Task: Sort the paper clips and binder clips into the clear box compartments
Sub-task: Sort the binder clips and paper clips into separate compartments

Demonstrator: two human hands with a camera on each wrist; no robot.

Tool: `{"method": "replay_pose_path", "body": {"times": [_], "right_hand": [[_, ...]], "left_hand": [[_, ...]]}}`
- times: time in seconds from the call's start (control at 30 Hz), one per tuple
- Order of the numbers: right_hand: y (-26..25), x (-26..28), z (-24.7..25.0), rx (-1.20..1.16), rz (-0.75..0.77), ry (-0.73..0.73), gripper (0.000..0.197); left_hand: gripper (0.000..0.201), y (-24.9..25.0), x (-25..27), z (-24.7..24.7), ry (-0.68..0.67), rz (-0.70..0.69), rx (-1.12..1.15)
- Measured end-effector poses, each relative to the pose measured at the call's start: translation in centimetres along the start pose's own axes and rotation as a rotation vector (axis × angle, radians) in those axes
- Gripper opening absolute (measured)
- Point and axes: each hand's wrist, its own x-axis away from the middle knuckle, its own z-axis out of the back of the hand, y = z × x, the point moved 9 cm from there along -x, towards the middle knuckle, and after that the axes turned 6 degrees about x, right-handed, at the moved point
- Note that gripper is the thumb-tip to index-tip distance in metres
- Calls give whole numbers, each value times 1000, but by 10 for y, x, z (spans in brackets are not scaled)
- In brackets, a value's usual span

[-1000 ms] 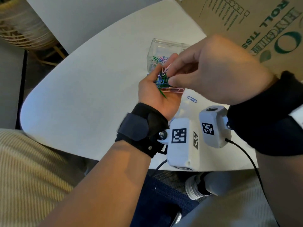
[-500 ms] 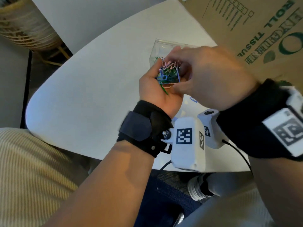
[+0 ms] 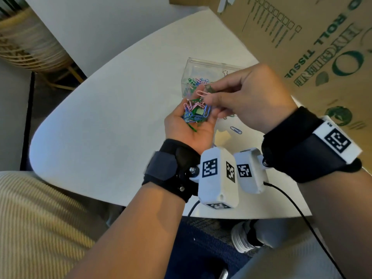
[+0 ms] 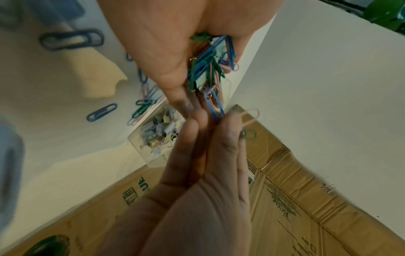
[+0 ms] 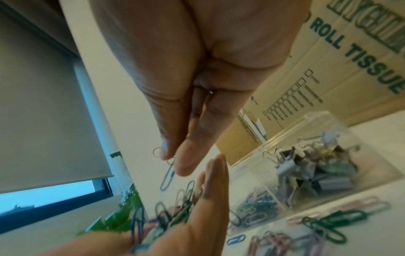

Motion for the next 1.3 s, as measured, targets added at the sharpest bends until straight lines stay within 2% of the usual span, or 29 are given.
{"method": "replay_pose_path", "body": {"times": [0.13, 0.27, 0.33, 0.4, 0.47, 0.57, 0.67, 0.77, 0.9, 1.13, 1.3], "right_hand": [[-6, -19, 19, -67, -6, 146, 12], [-24, -51, 17, 203, 47, 233, 9], [-23, -66, 9, 363, 12, 195, 17], [-16, -73, -2, 566, -41, 93, 32], [-18, -68, -7, 639, -25, 61, 41], [-34, -43, -16, 633, 79, 35, 28], [-38, -14, -34, 627, 106, -129, 16], [-31, 3, -39, 672, 108, -206, 29], [-24, 13, -44, 645, 106, -196, 40], [-20, 12, -42, 576, 129, -62, 41], [-17, 10, -46, 727, 157, -56, 53]], "left_hand": [[35, 12, -2, 9, 10, 27, 39], [37, 19, 0, 18, 35, 41, 37], [37, 20, 1, 21, 42, 45, 44], [37, 22, 1, 21, 37, 51, 70], [38, 25, 0, 20, 34, 40, 81], [37, 31, -2, 20, 44, -8, 60], [37, 31, -3, 18, 34, -26, 34], [37, 27, -2, 13, 23, -6, 60], [37, 21, 0, 4, 14, 21, 19], [28, 4, -2, 1, -31, 90, 12], [34, -13, -6, 21, 35, 147, -31]]}}
